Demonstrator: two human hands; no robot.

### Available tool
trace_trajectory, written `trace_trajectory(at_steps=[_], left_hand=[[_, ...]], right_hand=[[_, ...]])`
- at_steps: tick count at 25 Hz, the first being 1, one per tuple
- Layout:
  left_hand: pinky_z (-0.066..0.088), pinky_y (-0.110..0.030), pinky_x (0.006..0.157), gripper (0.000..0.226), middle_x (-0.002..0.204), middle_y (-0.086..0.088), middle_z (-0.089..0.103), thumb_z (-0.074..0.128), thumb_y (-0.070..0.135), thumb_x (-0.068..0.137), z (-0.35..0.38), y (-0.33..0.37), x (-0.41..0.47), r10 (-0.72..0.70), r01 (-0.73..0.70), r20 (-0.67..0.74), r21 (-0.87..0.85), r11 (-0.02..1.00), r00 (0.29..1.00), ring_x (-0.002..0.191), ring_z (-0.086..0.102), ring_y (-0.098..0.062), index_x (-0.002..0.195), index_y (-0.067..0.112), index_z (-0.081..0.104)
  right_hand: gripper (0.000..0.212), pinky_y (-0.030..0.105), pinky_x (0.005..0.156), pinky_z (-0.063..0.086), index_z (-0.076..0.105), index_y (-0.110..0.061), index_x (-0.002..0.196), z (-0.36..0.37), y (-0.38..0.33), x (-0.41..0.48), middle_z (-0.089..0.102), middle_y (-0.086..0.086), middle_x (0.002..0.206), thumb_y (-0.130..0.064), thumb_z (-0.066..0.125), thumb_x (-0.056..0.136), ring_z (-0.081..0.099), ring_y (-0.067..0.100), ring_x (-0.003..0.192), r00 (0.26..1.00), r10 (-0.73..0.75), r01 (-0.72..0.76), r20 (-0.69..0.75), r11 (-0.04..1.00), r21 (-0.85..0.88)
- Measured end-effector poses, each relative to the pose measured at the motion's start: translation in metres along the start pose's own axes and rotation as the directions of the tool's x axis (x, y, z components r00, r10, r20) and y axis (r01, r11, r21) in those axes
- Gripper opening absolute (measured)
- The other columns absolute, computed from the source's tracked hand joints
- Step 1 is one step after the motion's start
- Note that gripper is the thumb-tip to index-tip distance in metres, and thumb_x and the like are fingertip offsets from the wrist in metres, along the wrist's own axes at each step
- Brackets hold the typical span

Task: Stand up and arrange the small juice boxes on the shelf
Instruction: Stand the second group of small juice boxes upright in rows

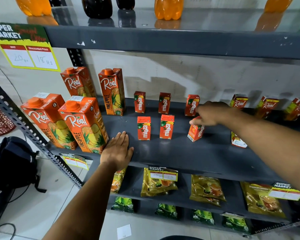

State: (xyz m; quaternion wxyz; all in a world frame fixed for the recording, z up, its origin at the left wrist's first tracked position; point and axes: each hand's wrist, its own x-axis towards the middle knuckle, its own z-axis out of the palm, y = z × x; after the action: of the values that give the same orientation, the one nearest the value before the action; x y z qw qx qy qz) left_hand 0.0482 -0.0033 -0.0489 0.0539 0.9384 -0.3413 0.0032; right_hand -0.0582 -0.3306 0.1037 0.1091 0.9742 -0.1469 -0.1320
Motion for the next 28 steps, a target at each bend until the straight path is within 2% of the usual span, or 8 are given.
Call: trace_trajectory(at_steps=[6,10,12,17,20,22,26,28], left_hand=[[0.006,-0.035,0.119,0.072,0.161,-0.009,0.012,0.014,0.051,0.095,0.001,-0.004,0.0,0.012,-0.011,0.026,-0.006,1.0,1.0,0.148,0.007,-0.022,0.151,0.007,0.015],[0.033,-0.046,0.111,0.07,0.144,-0.019,0.047,0.02,0.051,0.095,-0.001,0.017,-0.026,0.051,-0.086,-0.233,-0.145,0.986,0.971,0.139,0.035,-0.033,0.135,0.0,0.049],[0.036,-0.05,0.109,0.057,0.142,-0.018,0.049,0.032,0.041,0.095,0.007,0.059,-0.044,0.164,-0.216,-0.299,-0.151,0.965,0.94,0.136,0.039,-0.034,0.132,0.001,0.053],[0.032,-0.048,0.112,0.055,0.148,-0.015,0.042,0.037,0.038,0.095,0.025,0.211,-0.03,0.425,-0.474,-0.258,-0.168,0.864,0.867,0.14,0.033,-0.031,0.136,0.003,0.048],[0.017,-0.041,0.118,0.065,0.156,-0.016,0.027,0.024,0.044,0.096,0.02,0.284,0.002,0.393,-0.421,-0.173,-0.185,0.888,0.903,0.146,0.018,-0.03,0.145,0.002,0.033],[0.008,-0.039,0.119,0.067,0.16,-0.015,0.014,0.023,0.046,0.097,0.023,0.314,0.019,0.33,-0.335,-0.053,-0.159,0.929,0.942,0.148,0.008,-0.028,0.148,0.003,0.022],[0.003,-0.038,0.12,0.068,0.161,-0.013,0.008,0.023,0.048,0.098,0.033,0.327,0.025,0.256,-0.251,0.082,-0.071,0.965,0.963,0.149,0.002,-0.026,0.15,0.004,0.014],[0.004,-0.038,0.12,0.068,0.161,-0.013,0.008,0.022,0.048,0.099,0.033,0.327,0.024,0.272,-0.268,0.08,-0.053,0.962,0.959,0.149,0.003,-0.026,0.15,0.004,0.014]], right_hand=[[0.075,0.037,0.079,0.05,0.056,-0.018,0.12,0.013,-0.008,0.005,0.066,0.007,0.114,-0.077,0.039,0.078,0.062,0.026,0.097,0.985,0.173,-0.171,-0.004,0.974,0.147],[0.075,0.037,0.079,0.047,0.058,-0.01,0.111,0.002,0.025,-0.01,0.063,0.017,0.116,-0.075,0.035,0.082,0.06,0.034,0.104,0.957,0.27,-0.232,-0.104,0.932,0.279],[0.065,0.036,0.082,0.049,0.06,-0.01,0.111,0.003,0.062,-0.027,0.063,0.018,0.116,-0.067,0.044,0.084,0.06,0.035,0.101,0.947,0.311,-0.269,-0.085,0.908,0.321],[0.044,0.03,0.074,0.047,0.065,-0.003,0.104,0.035,0.151,-0.073,0.067,0.019,0.107,-0.044,0.061,0.087,0.063,0.033,0.093,0.952,0.278,-0.299,0.129,0.933,0.198],[0.035,0.031,0.065,0.041,0.061,-0.012,0.073,0.065,0.188,-0.093,0.065,0.015,0.091,-0.044,0.067,0.083,0.057,0.026,0.075,0.928,0.322,-0.361,0.187,0.903,0.232],[0.043,0.031,0.058,0.038,0.055,-0.011,0.064,0.085,0.199,-0.099,0.061,0.013,0.084,-0.05,0.07,0.077,0.053,0.022,0.067,0.91,0.354,-0.409,0.217,0.856,0.317],[0.068,0.029,0.067,0.041,0.062,-0.002,0.107,0.126,0.196,-0.103,0.063,0.016,0.109,-0.056,0.075,0.068,0.061,0.031,0.093,0.884,0.404,-0.468,0.236,0.75,0.467],[0.069,0.029,0.062,0.04,0.06,-0.002,0.111,0.142,0.196,-0.103,0.064,0.013,0.103,-0.05,0.079,0.065,0.06,0.029,0.086,0.873,0.423,-0.485,0.244,0.695,0.531]])
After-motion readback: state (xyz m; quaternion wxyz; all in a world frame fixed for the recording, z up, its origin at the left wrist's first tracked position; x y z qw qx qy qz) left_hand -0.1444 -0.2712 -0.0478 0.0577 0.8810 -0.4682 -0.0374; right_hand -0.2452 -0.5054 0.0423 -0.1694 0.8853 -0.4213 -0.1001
